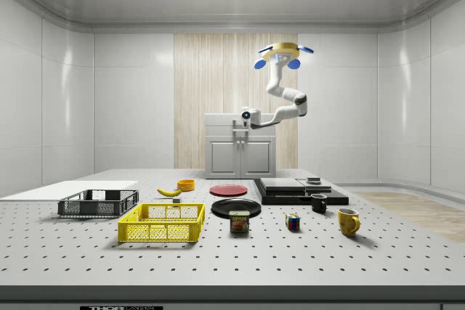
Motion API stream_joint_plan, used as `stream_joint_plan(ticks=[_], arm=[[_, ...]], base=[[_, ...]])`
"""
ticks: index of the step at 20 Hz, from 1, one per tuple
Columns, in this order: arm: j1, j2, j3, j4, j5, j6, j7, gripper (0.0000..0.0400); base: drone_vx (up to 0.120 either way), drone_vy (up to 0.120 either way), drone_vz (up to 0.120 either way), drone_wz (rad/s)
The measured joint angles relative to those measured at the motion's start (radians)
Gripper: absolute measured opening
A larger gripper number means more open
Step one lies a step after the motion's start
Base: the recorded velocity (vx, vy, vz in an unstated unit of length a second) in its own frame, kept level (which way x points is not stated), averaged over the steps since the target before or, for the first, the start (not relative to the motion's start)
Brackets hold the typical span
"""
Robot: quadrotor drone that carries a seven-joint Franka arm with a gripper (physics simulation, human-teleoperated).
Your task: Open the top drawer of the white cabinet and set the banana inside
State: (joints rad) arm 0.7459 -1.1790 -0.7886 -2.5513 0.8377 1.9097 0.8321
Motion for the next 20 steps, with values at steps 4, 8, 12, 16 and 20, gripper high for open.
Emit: stream_joint_plan(ticks=[4,8,12,16,20], arm=[[0.016,0.01,0.039,-0.025,0.041,0.048,-0.015,0.04],[0.035,0.024,0.08,-0.045,0.088,0.097,-0.032,0.04],[0.057,0.043,0.122,-0.061,0.139,0.147,-0.053,0.04],[0.082,0.067,0.164,-0.072,0.195,0.195,-0.077,0.04],[0.109,0.097,0.206,-0.076,0.255,0.241,-0.104,0.04]], base=[[0.0,0.0,0.0,0.0],[0.0,0.0,0.0,0.0],[0.0,0.0,0.0,0.0],[0.0,0.0,0.0,0.0],[0.0,0.0,0.0,0.0]])
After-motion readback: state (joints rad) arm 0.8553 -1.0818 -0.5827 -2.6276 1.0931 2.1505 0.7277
